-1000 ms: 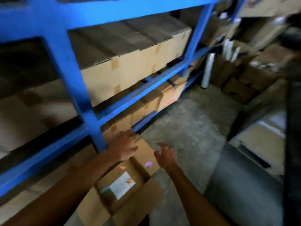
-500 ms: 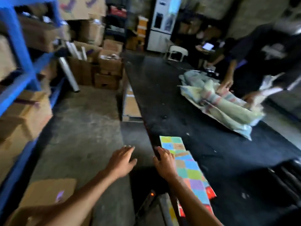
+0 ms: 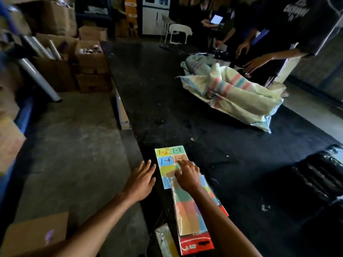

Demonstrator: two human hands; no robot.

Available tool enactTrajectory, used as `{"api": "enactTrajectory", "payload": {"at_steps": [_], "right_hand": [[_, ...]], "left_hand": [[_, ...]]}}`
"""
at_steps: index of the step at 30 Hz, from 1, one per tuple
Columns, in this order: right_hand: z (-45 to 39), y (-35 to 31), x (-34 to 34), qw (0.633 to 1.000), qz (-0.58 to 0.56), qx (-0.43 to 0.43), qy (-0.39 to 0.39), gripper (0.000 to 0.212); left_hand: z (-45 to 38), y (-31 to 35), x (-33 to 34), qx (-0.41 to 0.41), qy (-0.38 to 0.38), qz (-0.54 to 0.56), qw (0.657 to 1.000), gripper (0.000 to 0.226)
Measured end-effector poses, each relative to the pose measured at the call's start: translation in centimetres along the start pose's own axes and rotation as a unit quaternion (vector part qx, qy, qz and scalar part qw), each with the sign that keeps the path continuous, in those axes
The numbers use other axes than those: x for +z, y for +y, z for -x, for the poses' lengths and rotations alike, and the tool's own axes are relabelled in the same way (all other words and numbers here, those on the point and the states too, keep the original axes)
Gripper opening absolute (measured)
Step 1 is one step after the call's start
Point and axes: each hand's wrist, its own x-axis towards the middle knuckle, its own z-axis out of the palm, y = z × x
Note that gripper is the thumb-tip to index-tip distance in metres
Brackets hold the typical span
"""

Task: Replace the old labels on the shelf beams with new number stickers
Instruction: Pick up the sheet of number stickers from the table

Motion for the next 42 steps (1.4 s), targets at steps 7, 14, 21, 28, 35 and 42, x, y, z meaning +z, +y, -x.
{"api": "enactTrajectory", "payload": {"at_steps": [7,14,21,28,35,42], "right_hand": [[-4.5,-0.1,2.7,1.0,-0.011,0.006,-0.028,0.053],[-5.8,-1.3,3.9,0.999,-0.038,-0.031,-0.015,0.052],[-6.0,-3.2,5.0,0.995,-0.064,-0.068,-0.041,0.051],[-5.6,-4.3,5.4,0.991,-0.092,-0.079,-0.053,0.049],[-6.8,-11.4,2.4,0.948,-0.307,-0.068,-0.04,0.033],[-4.4,-27.4,0.3,0.831,-0.491,-0.196,-0.174,0.04]], "left_hand": [[-3.0,-1.0,1.4,-0.022,-0.057,-0.013,0.998,0.06],[-2.8,-1.8,2.0,-0.117,0.056,0.191,0.973,0.042],[-5.3,-2.0,2.4,-0.38,0.157,0.518,0.75,0.029],[-4.9,-2.3,2.0,-0.363,0.173,0.565,0.72,0.019],[-0.5,-6.9,-5.1,-0.272,0.252,0.49,0.789,0.015],[12.1,-14.3,-16.3,-0.292,0.425,0.455,0.726,0.004]]}}
